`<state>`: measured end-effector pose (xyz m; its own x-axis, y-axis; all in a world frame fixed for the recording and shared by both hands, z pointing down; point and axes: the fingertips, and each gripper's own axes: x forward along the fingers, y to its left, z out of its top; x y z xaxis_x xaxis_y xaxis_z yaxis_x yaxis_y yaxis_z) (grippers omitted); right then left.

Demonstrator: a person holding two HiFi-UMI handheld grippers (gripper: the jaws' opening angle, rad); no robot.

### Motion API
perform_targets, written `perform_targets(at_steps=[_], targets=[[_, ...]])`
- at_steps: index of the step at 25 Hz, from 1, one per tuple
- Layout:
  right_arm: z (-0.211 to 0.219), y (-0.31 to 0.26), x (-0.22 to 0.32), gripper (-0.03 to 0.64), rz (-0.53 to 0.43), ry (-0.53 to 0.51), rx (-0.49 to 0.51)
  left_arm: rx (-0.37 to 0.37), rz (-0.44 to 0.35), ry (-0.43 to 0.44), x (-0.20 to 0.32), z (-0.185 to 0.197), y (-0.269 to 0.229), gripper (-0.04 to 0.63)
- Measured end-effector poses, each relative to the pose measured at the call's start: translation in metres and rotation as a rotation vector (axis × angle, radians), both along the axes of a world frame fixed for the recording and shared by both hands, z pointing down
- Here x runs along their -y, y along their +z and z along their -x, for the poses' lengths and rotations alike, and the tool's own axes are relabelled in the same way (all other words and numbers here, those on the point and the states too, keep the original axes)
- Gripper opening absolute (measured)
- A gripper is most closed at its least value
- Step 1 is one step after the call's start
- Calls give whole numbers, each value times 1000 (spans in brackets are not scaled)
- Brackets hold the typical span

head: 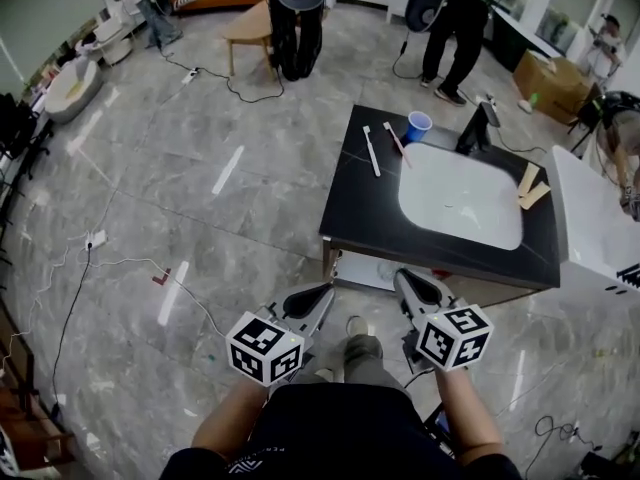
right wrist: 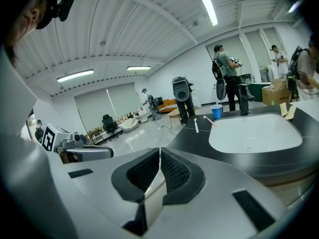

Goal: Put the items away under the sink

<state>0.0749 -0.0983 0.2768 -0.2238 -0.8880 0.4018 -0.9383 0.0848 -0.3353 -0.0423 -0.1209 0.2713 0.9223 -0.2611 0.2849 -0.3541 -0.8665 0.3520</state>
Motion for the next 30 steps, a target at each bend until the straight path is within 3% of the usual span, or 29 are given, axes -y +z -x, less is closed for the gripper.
perform_targets(at_steps=[15,30], targets=[[-62,15,104,37,37,-111,11,31,6,-107,76,-63,-5,11],[-100,56,209,38,58,-145,-39,57,21,-276,129,-59,17,11]])
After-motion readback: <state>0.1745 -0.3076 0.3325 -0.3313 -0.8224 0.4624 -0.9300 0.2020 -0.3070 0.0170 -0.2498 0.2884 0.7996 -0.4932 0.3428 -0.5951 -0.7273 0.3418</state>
